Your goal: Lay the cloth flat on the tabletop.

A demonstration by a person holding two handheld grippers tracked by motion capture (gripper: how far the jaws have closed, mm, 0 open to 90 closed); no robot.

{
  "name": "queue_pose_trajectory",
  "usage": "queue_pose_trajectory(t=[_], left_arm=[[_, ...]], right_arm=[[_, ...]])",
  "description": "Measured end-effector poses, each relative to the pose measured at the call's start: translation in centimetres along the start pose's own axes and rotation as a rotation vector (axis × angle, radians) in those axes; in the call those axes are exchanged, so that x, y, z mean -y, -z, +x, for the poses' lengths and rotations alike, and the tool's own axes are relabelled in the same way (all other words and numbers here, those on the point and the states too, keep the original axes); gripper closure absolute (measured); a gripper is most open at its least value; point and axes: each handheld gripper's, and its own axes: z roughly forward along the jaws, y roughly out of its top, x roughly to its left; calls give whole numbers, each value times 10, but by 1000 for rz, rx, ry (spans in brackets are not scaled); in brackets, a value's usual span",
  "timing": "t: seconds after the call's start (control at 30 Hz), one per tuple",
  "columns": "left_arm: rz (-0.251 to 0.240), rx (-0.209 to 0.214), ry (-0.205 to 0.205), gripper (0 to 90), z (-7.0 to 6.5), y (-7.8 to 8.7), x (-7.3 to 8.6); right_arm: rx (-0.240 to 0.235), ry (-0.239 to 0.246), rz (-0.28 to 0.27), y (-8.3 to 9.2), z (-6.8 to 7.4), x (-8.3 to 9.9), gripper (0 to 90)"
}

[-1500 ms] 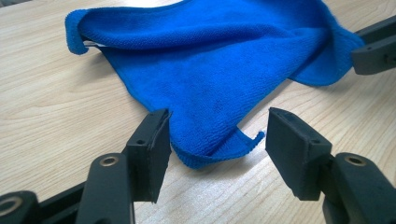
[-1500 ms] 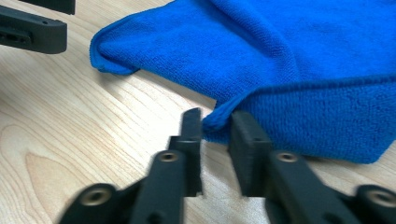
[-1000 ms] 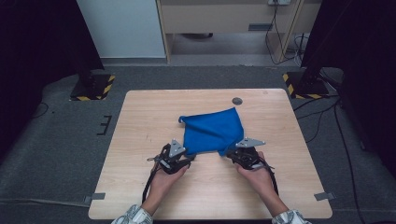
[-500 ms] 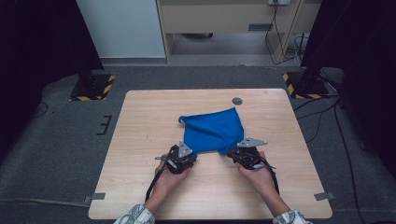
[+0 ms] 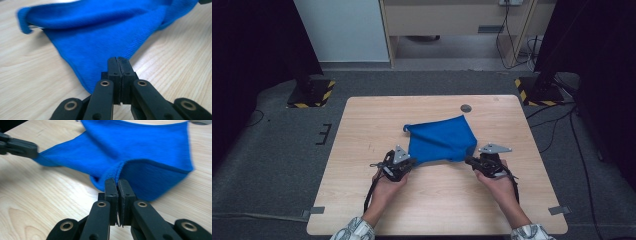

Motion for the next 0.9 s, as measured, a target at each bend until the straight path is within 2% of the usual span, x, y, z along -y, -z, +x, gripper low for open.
queue_pose_trajectory(t=[0.13, 0.23, 0.33, 0.63, 0.77, 0.9], left_arm=[[-19, -2, 28, 890, 10, 7, 1], [-32, -1, 50, 891, 15, 13, 2], [-32, 4, 54, 891, 16, 15, 4], [-35, 15, 6, 891, 9, 24, 2], [-43, 21, 4, 891, 8, 30, 2], [-35, 21, -7, 891, 8, 36, 6]], right_arm=[[22, -18, -2, 7, -12, 2, 874], [23, -18, 2, 11, -15, 3, 874], [26, -17, 10, 15, -18, 5, 873], [47, -22, 64, 37, -25, 24, 873], [37, -35, 69, 48, -25, 31, 873], [16, -28, 75, 54, -20, 34, 872]])
